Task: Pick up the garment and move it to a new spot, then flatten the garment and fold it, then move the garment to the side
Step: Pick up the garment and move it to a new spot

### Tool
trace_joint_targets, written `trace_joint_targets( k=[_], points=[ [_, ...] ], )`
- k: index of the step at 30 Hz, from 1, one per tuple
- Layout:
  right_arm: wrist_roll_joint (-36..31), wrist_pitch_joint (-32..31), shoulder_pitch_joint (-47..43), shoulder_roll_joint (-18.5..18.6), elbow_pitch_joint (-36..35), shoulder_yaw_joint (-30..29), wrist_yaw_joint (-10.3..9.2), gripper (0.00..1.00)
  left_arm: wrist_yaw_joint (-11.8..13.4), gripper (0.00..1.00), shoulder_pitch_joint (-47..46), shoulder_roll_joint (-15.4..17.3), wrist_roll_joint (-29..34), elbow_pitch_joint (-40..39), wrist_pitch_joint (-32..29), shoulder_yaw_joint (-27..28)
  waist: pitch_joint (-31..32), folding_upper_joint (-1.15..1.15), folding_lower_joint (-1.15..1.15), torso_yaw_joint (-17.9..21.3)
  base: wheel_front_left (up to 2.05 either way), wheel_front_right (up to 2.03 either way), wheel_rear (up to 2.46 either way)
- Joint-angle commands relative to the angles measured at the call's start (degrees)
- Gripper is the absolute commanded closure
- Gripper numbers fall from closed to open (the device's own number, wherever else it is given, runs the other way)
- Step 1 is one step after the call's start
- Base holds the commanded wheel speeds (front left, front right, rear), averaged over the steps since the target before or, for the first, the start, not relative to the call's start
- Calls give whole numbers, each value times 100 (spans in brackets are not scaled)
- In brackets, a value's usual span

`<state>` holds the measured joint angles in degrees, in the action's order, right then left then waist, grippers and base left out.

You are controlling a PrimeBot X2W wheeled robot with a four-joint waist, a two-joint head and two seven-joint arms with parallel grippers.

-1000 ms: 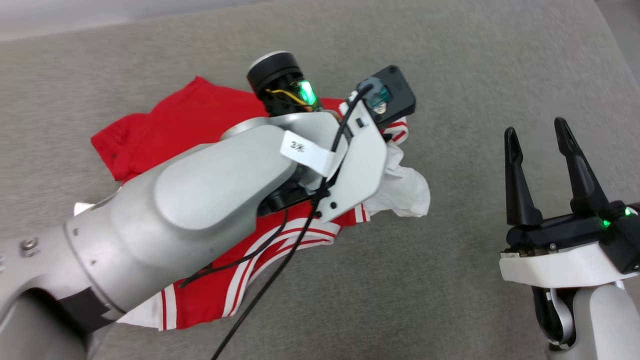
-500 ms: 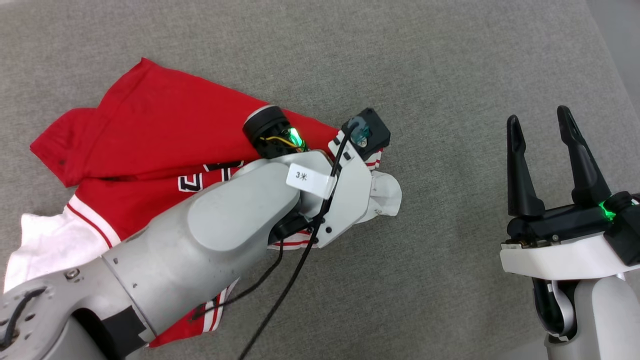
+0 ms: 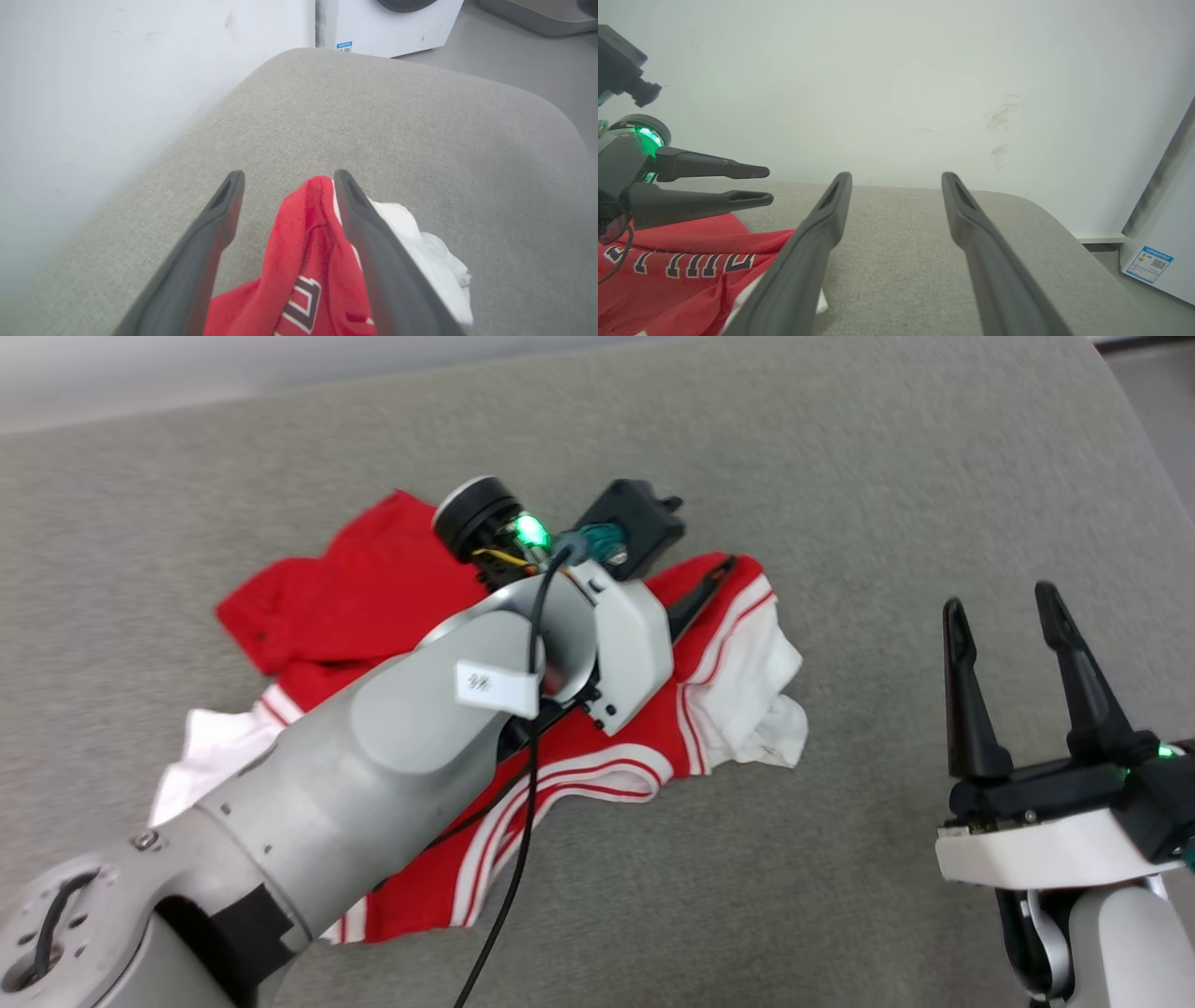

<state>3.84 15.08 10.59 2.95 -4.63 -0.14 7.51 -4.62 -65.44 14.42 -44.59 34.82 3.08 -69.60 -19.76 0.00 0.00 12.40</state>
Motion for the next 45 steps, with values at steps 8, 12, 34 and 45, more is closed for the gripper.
trace_joint_targets(
  k=[8, 12, 34, 45],
  points=[
    [-108, 14, -386, -12, 69, -51, -4, 0, 1023, 0, 855, 430, 28, -235, 1088, 564, 789, 0, 0, -723, 0, 0, 0],
    [-150, 14, -523, -12, 74, -97, -5, 0, 1770, 0, 1454, 748, 144, -738, 1211, 1126, 958, 0, 0, -968, 0, 0, 0],
    [-188, 14, -1041, -11, 310, -171, -4, 0, 2906, 0, 6173, 960, 2420, -3510, 1212, 4991, 1581, 0, 0, -1343, 0, 0, 0],
    [-79, 14, -1400, -12, 576, -230, -4, 0, 2352, 0, 6956, 280, 2984, -3359, 1212, 5635, 1800, 0, 0, -1318, 0, 0, 0]
  ],
)
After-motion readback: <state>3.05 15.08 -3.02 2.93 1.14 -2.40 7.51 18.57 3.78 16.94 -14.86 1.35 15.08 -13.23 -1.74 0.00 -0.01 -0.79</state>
